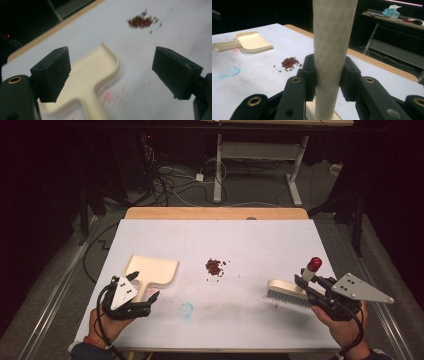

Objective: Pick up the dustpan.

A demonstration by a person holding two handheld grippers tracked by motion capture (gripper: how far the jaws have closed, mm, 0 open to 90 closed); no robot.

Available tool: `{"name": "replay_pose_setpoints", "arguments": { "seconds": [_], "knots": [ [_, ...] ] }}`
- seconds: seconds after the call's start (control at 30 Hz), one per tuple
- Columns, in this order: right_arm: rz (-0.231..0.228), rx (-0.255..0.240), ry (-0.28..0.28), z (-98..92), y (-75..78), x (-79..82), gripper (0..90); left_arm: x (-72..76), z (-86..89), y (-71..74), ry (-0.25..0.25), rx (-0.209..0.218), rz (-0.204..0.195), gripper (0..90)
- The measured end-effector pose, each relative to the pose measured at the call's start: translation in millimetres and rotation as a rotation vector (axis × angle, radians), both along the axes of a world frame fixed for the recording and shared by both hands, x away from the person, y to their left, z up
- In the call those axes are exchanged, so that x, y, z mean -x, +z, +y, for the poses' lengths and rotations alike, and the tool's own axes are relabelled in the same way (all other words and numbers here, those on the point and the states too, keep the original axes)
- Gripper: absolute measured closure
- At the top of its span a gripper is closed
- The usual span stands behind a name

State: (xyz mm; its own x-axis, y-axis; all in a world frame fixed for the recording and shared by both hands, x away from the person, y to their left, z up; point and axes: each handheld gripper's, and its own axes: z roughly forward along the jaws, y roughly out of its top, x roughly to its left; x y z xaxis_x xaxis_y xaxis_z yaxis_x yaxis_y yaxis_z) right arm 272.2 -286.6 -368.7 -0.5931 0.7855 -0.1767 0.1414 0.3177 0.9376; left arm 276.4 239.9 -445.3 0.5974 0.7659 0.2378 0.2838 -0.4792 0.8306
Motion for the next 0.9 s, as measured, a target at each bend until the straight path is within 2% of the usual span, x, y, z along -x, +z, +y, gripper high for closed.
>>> {"name": "replay_pose_setpoints", "arguments": {
  "seconds": [0.1,0.13,0.23,0.4,0.5,0.57,0.6,0.63,0.67,0.7,0.73,0.8,0.83,0.87,0.9],
  "knots": [
    [0.003,-0.003,-0.001,-2.0,-1.5,-2.7,70.1,6.3,10.1,-13.1,0.046,-0.001,0.069,15.4],
    [0.010,-0.002,-0.004,-2.5,-2.3,-3.4,70.1,6.3,10.1,-13.1,0.046,-0.001,0.069,15.4],
    [0.015,0.002,-0.005,-3.3,-3.9,-5.2,70.1,6.7,8.1,-19.1,0.038,-0.022,0.102,15.5],
    [0.006,0.002,-0.001,-4.0,-3.8,-7.6,70.1,11.1,4.7,-19.8,0.036,-0.049,0.110,16.1],
    [0.007,-0.001,0.003,-3.7,-3.3,-8.1,70.1,11.6,4.9,-19.8,0.051,-0.049,0.125,16.1],
    [-0.002,0.006,0.005,-2.4,-2.3,-8.3,70.1,9.9,6.3,-19.8,0.078,-0.029,0.149,16.1],
    [-0.003,0.005,0.008,-1.7,-2.2,-8.6,70.1,9.9,6.3,-19.8,0.078,-0.029,0.149,16.1],
    [-0.004,0.005,0.008,-1.3,-2.2,-8.9,70.1,8.4,6.7,-19.7,0.089,-0.022,0.167,16.1],
    [-0.003,0.005,0.010,-0.7,-2.3,-9.4,70.1,5.1,7.9,-19.3,0.113,0.018,0.199,16.4],
    [-0.003,0.004,0.011,0.0,-2.5,-9.7,70.1,5.1,7.9,-19.3,0.113,0.018,0.199,17.6],
    [-0.003,0.004,0.011,0.6,-2.8,-10.0,70.1,-0.6,8.4,-19.2,0.134,0.050,0.236,17.3],
    [0.000,0.006,0.015,1.4,-3.2,-10.3,70.1,-3.8,8.2,-19.3,0.145,0.057,0.246,17.4],
    [0.001,0.011,0.014,2.9,-3.7,-9.7,70.1,-8.5,6.8,-19.8,0.175,0.044,0.257,18.4],
    [0.002,0.013,0.015,3.6,-3.8,-9.7,70.1,-21.3,4.9,-22.2,0.229,0.017,0.295,18.4],
    [0.002,0.014,0.016,4.2,-3.8,-9.8,70.1,-21.3,4.9,-22.2,0.229,0.017,0.295,18.6]
  ]
}}
